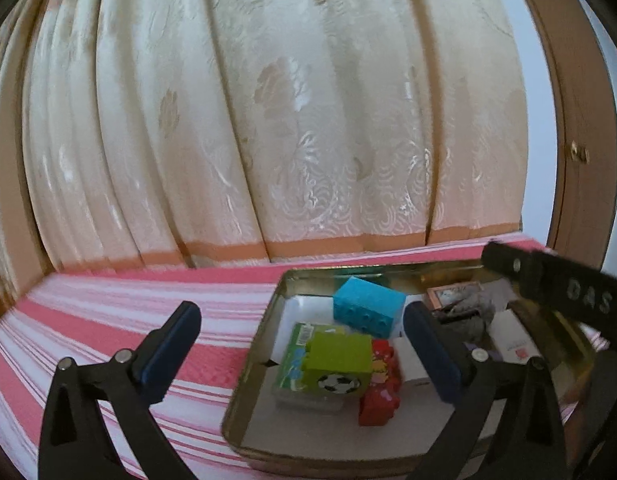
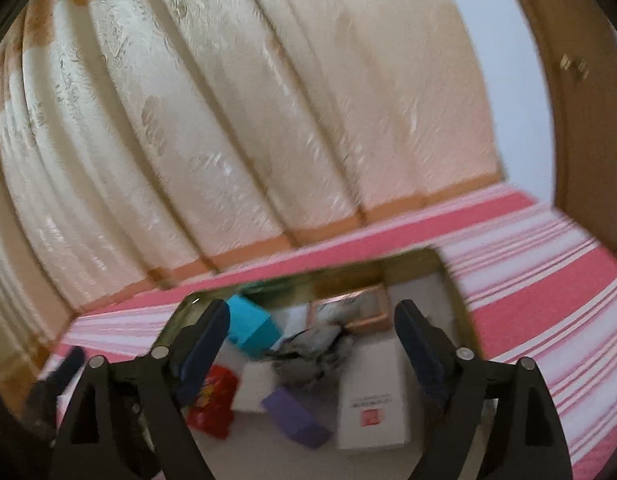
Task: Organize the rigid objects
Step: 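Lower the blue block and grey shoe into the tray and open both grippers, then lift both open grippers away from the filled tin tray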
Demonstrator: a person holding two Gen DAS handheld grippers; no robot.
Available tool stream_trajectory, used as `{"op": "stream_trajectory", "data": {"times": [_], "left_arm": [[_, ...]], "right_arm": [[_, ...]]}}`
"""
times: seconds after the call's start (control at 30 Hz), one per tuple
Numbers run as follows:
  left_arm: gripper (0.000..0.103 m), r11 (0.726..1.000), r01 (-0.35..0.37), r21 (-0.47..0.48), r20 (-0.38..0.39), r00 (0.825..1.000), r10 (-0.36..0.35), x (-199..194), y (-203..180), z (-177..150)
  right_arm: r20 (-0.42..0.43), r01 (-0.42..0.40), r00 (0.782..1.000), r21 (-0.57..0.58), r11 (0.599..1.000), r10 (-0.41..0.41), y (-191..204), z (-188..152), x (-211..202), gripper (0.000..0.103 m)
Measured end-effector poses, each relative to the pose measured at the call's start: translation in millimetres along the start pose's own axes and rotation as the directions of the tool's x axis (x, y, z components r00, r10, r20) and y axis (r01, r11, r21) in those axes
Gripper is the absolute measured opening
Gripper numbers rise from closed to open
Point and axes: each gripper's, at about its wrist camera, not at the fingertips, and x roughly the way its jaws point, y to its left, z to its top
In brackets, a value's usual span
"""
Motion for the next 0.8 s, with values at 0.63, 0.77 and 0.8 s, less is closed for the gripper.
{"op": "stream_trajectory", "data": {"times": [0.63,0.77,0.8], "left_arm": [[0.103,0.995,0.021,-0.097,-0.015,1.0,-0.023,-6,23,-8],[0.103,0.995,0.026,-0.092,-0.01,1.0,-0.027,-10,22,-9],[0.103,0.996,0.027,-0.091,-0.009,1.0,-0.028,-10,22,-9]], "right_arm": [[0.253,0.303,0.934,-0.181,0.936,-0.253,37,-22,-29,0.089],[0.251,0.306,0.932,-0.161,0.938,-0.261,34,-25,-35,0.089],[0.251,0.307,0.932,-0.161,0.938,-0.262,35,-26,-36,0.089]]}}
